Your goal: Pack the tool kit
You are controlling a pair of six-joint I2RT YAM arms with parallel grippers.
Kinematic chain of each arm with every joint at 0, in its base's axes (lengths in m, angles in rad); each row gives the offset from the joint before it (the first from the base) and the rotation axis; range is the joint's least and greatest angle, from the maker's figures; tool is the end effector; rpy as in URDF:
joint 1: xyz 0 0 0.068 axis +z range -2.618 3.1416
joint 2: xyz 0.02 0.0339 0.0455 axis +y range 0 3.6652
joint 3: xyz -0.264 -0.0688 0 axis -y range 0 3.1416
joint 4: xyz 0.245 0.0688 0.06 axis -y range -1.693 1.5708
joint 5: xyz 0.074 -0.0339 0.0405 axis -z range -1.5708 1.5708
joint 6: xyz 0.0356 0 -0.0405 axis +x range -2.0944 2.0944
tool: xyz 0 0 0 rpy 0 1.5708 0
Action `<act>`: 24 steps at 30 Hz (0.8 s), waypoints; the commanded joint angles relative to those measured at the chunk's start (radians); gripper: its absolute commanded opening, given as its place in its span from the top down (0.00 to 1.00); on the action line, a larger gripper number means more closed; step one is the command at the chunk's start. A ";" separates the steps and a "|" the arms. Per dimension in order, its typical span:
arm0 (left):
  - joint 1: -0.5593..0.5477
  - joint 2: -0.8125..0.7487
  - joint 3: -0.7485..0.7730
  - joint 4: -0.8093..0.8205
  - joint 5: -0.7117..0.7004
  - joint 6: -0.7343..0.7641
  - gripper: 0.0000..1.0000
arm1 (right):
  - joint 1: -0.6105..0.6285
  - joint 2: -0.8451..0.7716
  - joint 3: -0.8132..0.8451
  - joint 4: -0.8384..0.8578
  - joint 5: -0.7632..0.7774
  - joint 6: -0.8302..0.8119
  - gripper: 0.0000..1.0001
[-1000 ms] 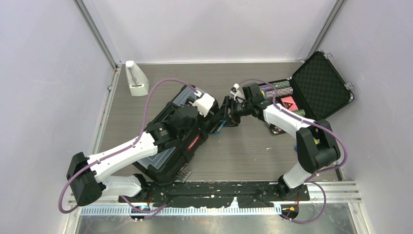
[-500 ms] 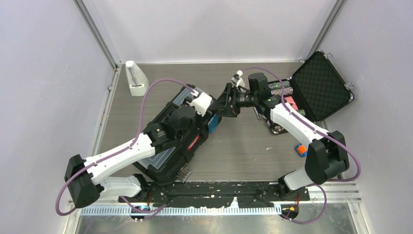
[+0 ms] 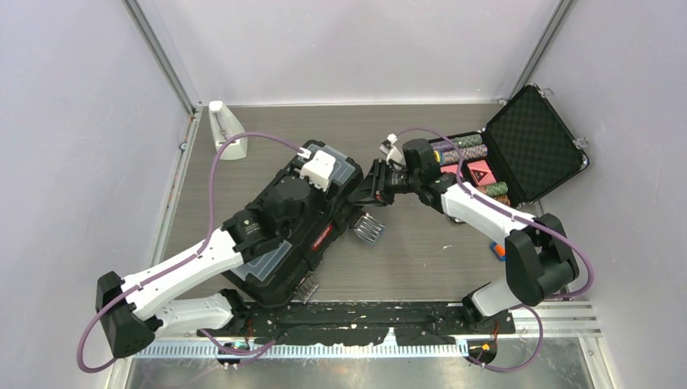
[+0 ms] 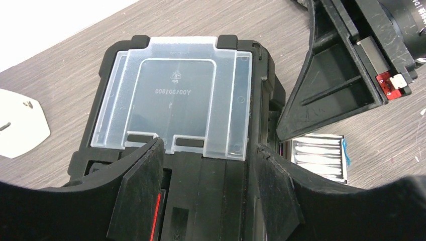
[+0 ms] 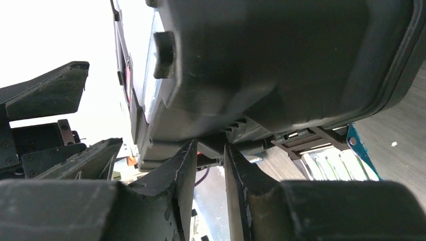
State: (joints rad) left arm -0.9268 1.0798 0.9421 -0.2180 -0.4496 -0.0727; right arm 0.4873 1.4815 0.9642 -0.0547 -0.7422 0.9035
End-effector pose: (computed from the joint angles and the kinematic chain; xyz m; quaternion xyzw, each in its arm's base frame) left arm 0.1600 -0.1873 0.3352 0.2157 0.7812 -0.1060 0.5761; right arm 0.2744 0.1727 0.2532 -0.0009 0.8363 0.5304 0.1387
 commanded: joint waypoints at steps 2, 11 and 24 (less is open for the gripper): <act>0.006 -0.034 -0.003 -0.022 0.032 -0.009 0.33 | -0.014 -0.049 0.021 0.013 0.071 -0.170 0.64; -0.036 -0.066 0.019 -0.058 0.056 0.060 0.29 | -0.141 -0.184 -0.200 0.161 0.004 -0.417 0.24; -0.082 -0.177 0.010 -0.487 -0.040 -0.185 0.19 | -0.142 0.048 -0.417 0.810 -0.157 -0.409 0.03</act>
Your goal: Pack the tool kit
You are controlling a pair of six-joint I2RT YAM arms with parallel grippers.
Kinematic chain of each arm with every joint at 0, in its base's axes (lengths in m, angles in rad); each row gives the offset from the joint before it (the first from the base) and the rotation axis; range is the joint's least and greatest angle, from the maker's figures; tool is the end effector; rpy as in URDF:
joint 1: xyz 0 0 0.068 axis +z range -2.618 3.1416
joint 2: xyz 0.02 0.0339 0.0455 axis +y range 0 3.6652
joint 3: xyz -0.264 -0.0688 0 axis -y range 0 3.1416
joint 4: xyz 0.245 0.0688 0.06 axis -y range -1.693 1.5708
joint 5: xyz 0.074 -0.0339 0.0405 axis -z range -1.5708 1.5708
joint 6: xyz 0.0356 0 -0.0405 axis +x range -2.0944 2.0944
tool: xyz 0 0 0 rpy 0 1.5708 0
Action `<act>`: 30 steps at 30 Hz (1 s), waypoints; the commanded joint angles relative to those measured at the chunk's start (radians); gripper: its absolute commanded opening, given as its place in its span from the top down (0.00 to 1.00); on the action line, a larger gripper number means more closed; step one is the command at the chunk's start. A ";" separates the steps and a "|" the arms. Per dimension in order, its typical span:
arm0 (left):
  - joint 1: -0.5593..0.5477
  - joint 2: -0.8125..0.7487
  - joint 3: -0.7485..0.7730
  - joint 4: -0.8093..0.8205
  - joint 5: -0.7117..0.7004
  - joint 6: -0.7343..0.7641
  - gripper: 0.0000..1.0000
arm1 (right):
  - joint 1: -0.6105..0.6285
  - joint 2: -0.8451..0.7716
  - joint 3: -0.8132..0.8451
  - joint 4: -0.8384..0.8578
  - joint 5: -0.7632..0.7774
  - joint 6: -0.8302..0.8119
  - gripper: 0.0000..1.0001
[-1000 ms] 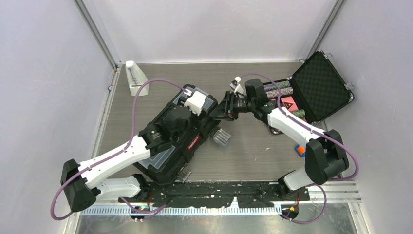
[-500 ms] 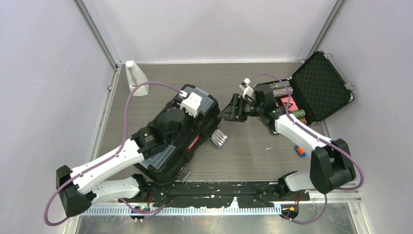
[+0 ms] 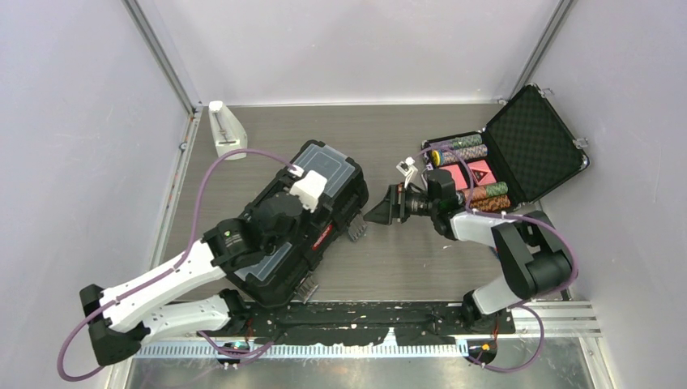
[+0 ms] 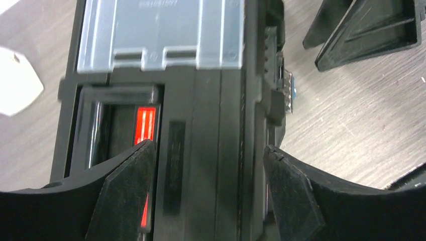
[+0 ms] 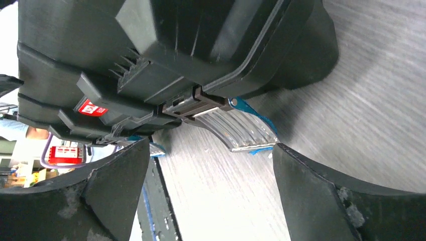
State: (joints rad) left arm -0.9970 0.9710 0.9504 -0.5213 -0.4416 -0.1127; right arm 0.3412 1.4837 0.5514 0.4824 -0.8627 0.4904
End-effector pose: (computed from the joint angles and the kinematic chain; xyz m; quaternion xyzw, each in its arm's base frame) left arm 0.1258 -0.1665 0.3316 0.2661 0.8139 -0.0909 0.5085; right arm 0.2536 0.1187 0.1733 -0.1643 0.7839 0.5190 0.2987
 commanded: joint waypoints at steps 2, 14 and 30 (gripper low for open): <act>-0.015 -0.077 -0.015 -0.260 -0.050 -0.212 0.18 | 0.005 0.098 -0.007 0.352 -0.041 0.050 0.01; 0.110 0.039 -0.107 -0.295 -0.101 -0.325 0.19 | 0.035 0.413 0.006 0.926 -0.080 0.380 0.05; 0.375 0.154 -0.042 -0.070 0.029 -0.175 0.22 | 0.094 0.566 0.060 1.134 -0.149 0.563 0.07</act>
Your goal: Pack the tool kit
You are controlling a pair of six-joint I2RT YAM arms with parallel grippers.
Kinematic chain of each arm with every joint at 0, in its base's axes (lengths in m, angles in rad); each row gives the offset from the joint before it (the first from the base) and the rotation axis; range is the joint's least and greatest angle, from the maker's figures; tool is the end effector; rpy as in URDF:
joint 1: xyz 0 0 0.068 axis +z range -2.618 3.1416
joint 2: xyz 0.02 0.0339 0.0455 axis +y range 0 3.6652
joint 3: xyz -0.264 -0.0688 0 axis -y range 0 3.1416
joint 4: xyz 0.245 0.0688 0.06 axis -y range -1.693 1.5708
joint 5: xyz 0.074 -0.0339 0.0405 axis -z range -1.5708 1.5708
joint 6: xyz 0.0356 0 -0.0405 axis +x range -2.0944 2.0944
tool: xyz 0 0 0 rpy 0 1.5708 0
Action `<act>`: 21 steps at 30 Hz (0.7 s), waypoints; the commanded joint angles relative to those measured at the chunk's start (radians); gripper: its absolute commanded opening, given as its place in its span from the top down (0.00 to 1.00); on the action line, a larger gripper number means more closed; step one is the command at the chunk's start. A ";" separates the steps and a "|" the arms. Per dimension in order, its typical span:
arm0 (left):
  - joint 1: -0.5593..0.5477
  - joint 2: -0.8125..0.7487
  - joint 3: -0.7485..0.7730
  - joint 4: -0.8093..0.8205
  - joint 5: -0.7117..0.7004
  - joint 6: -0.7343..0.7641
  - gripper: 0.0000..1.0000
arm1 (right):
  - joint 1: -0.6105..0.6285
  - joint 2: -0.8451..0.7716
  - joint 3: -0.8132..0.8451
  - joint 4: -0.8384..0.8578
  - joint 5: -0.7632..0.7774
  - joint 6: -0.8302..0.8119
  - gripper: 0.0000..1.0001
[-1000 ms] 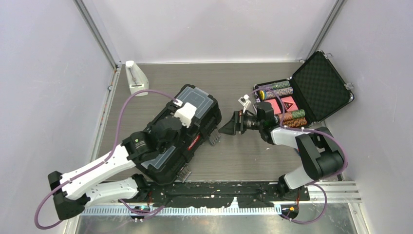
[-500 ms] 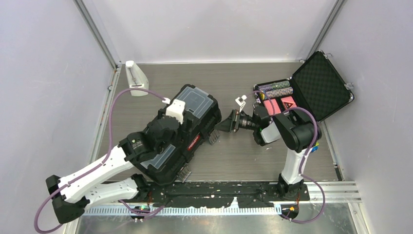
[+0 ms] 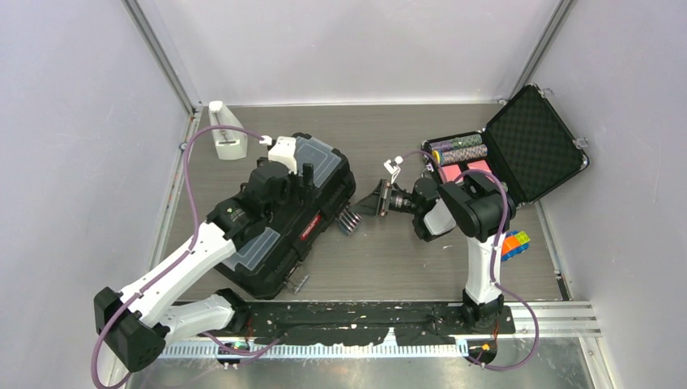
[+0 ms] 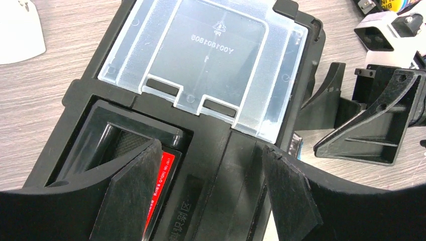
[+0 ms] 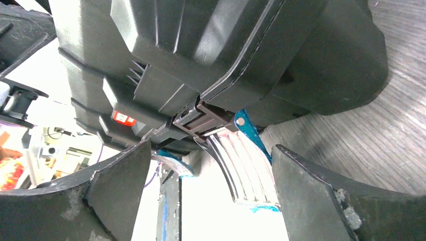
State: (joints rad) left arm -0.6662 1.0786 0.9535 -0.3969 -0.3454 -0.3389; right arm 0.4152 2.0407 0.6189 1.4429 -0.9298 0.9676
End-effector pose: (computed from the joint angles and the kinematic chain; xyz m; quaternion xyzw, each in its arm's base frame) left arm 0.1953 -0.1382 0.3215 0.0540 0.8554 -0.1072 0.5039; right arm 0.2909 0.1594 0.1175 -0.1377 0.6890 0.6489 0.2920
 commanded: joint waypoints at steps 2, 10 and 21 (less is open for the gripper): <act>0.044 0.032 -0.040 -0.189 -0.053 0.064 0.22 | 0.022 0.002 -0.009 0.177 -0.096 0.098 0.14; -0.014 -0.077 -0.023 -0.116 0.054 0.220 0.21 | 0.027 -0.036 0.014 0.176 -0.150 0.189 0.39; -0.417 -0.071 -0.028 0.078 -0.046 0.470 0.20 | 0.030 -0.057 0.066 0.161 -0.149 0.312 0.45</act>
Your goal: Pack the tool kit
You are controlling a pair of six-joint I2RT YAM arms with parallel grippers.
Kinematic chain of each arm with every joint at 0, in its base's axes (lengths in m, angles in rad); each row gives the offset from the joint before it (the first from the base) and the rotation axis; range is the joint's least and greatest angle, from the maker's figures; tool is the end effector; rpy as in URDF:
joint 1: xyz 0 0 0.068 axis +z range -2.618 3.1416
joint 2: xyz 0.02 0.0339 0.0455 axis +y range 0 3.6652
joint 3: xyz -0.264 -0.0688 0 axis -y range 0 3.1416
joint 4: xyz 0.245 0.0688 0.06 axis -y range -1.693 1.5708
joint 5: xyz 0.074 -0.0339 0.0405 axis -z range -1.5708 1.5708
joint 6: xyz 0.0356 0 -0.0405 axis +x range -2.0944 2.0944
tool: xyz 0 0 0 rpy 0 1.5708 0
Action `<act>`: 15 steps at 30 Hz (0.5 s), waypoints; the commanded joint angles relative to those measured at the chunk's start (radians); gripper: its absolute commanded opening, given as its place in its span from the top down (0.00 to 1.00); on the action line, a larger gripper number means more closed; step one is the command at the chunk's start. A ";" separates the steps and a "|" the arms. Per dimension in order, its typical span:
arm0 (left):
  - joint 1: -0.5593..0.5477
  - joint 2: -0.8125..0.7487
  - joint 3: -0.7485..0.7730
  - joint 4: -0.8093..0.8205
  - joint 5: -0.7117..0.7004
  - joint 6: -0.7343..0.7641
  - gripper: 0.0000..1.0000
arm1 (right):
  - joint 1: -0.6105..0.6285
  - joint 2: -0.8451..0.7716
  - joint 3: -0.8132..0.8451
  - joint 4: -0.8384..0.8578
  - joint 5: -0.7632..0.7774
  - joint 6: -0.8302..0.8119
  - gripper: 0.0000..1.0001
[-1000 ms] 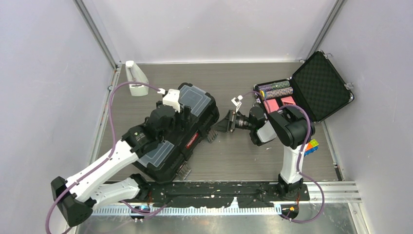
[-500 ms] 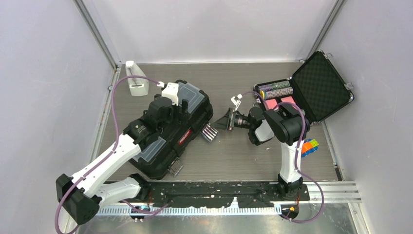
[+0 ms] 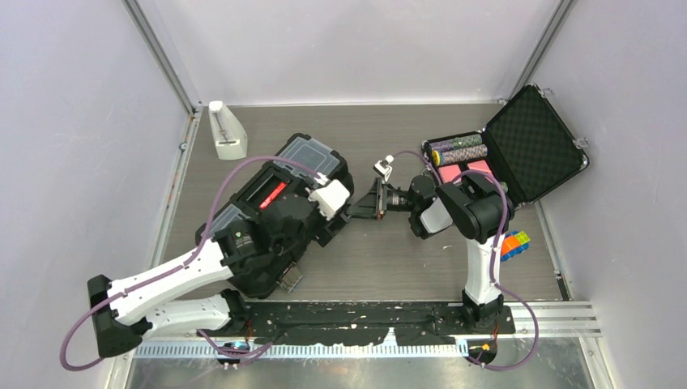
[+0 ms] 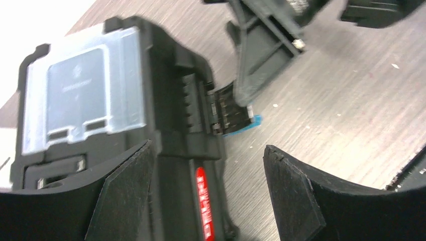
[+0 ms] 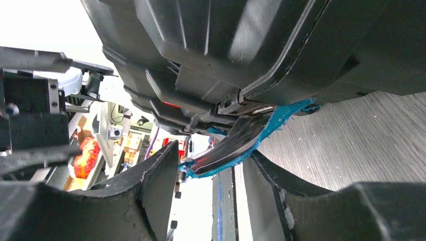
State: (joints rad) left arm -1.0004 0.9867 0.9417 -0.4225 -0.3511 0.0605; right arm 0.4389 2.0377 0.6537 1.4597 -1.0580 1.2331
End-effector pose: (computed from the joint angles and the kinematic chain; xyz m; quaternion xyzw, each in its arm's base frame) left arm 0.1279 -0.1767 0.3342 0.3453 0.7696 -0.1011 0.5274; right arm 0.2896 0.1702 0.1266 -0.1143 0.6844 0.6998 0.1699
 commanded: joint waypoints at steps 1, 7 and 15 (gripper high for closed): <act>-0.101 0.043 -0.016 0.107 -0.048 0.051 0.20 | 0.006 -0.054 0.033 0.139 -0.017 0.050 0.46; -0.147 0.216 0.037 0.066 -0.142 -0.134 0.21 | 0.006 -0.065 0.041 0.121 0.001 0.095 0.46; -0.144 0.268 0.077 0.033 -0.234 -0.220 0.32 | 0.011 -0.093 0.079 0.089 0.020 0.116 0.51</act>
State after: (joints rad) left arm -1.1454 1.2594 0.9531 -0.4141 -0.5190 -0.1001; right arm 0.4404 2.0121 0.6895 1.4624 -1.0485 1.3296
